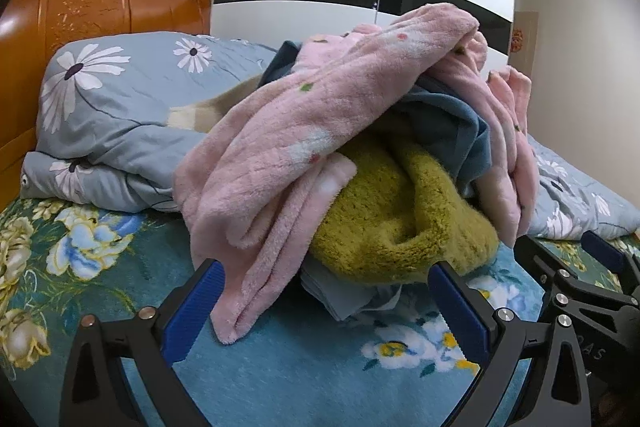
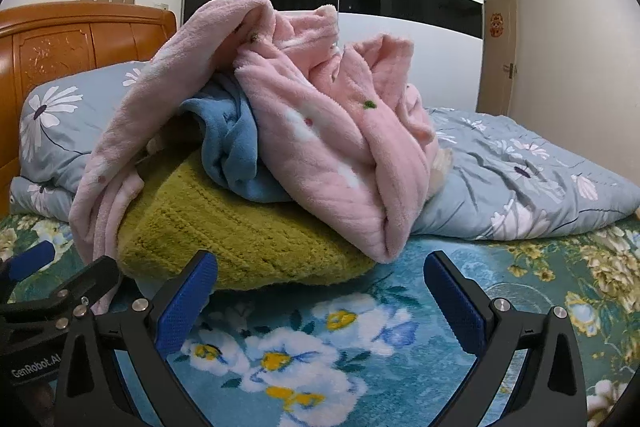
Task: Fold clothes
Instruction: 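Reach both grippers toward the pink fleece garment on the clothes pile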
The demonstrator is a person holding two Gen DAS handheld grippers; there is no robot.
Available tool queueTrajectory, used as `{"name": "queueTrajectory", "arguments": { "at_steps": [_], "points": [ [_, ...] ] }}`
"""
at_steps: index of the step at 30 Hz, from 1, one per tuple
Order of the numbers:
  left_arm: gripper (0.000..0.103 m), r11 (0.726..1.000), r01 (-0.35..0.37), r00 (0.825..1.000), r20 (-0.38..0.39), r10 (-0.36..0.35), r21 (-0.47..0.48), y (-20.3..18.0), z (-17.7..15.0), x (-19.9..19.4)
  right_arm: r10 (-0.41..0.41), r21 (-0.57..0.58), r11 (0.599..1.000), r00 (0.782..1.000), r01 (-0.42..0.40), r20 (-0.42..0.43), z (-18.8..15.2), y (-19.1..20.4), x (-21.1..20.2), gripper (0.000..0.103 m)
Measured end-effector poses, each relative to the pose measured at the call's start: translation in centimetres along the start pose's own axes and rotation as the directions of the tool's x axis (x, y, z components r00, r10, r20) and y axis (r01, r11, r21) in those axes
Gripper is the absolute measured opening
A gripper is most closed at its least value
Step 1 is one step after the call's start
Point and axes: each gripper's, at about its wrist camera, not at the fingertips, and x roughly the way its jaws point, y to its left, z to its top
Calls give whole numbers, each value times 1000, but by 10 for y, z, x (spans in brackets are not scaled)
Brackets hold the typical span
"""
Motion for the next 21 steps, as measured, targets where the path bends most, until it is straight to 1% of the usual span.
{"name": "queueTrajectory", "arguments": {
  "at_steps": [5,7,9,11,14,16,19,21],
  "points": [
    [103,999,36,997,62,-36,-5,-3,4,-13,2,22,1000,1000,-2,-4,0,-5,-1,103],
    [103,999,51,995,87,-50,-6,-5,6,-18,-17,5,1000,1000,17,21,4,-5,-14,103],
    [103,999,53,991,120,-53,8,-9,7,-26,-33,-29,999,999,34,16,5,-2,-18,103],
    [103,997,77,985,153,-77,7,4,11,-35,-59,-60,996,998,60,8,9,1,-22,103],
    [103,995,99,981,165,-97,-1,12,16,-41,-78,-90,993,997,79,6,14,4,-27,103],
    [103,989,145,976,164,-140,-14,17,16,-42,-91,-109,990,996,91,10,17,5,-30,103],
    [103,974,222,963,164,-213,-40,24,18,-45,-98,-132,986,995,101,25,23,6,-35,103],
    [103,974,220,962,174,-209,-49,27,20,-48,-106,-142,984,994,110,38,27,8,-38,103]
  ]
}}
